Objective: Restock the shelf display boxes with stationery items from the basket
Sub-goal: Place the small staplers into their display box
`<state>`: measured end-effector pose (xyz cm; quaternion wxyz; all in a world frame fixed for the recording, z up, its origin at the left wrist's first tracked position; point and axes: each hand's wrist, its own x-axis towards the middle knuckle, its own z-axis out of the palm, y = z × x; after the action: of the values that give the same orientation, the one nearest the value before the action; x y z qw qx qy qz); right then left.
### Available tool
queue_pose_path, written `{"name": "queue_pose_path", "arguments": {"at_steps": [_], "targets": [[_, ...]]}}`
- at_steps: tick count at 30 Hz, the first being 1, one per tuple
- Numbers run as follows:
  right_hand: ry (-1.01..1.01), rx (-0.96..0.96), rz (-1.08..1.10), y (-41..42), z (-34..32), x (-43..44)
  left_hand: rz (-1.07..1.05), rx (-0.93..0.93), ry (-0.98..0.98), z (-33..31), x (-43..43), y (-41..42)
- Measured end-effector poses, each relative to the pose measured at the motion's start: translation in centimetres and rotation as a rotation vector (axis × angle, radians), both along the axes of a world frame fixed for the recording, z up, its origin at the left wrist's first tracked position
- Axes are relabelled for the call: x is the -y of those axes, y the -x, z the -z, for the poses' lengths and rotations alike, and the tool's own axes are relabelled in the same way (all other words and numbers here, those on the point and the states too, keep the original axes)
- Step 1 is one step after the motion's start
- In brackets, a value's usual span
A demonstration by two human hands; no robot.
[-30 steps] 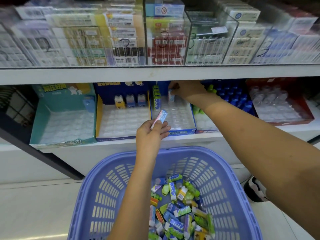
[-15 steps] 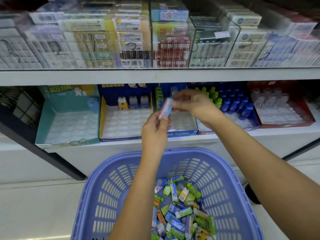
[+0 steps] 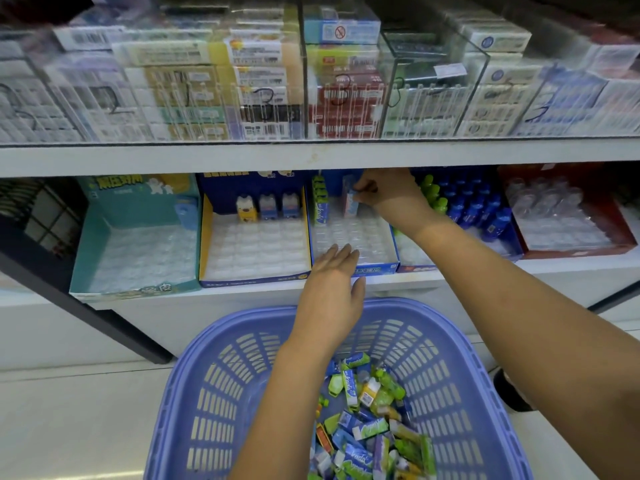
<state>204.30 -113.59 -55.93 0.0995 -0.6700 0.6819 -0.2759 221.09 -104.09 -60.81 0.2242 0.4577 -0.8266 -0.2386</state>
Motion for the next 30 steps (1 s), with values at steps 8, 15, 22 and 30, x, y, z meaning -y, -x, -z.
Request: {"name": "queue_pose_path", "arguments": {"at_steps": [8, 15, 22, 30], "targets": [[-0.154, -0.251, 0.009, -1.7, -2.9, -2.6, -0.077, -0.404, 0.066, 0.3, -1.8, -0.4], [-0.289, 0.073, -0.058, -4.2, 3.5, -14.7, -0.095, -0.096, -0.323, 8.5, -4.7, -1.5], [-0.176, 0.102, -0.162, -5.8, 10.4, -19.4, 0.009, 0.319, -0.784, 16.7, -7.7, -3.1], [-1.009, -0.402, -0.337, -5.7, 18.4, -20.4, -0.173, 0.3, -0.731, 18.3, -6.0, -0.7]]}}
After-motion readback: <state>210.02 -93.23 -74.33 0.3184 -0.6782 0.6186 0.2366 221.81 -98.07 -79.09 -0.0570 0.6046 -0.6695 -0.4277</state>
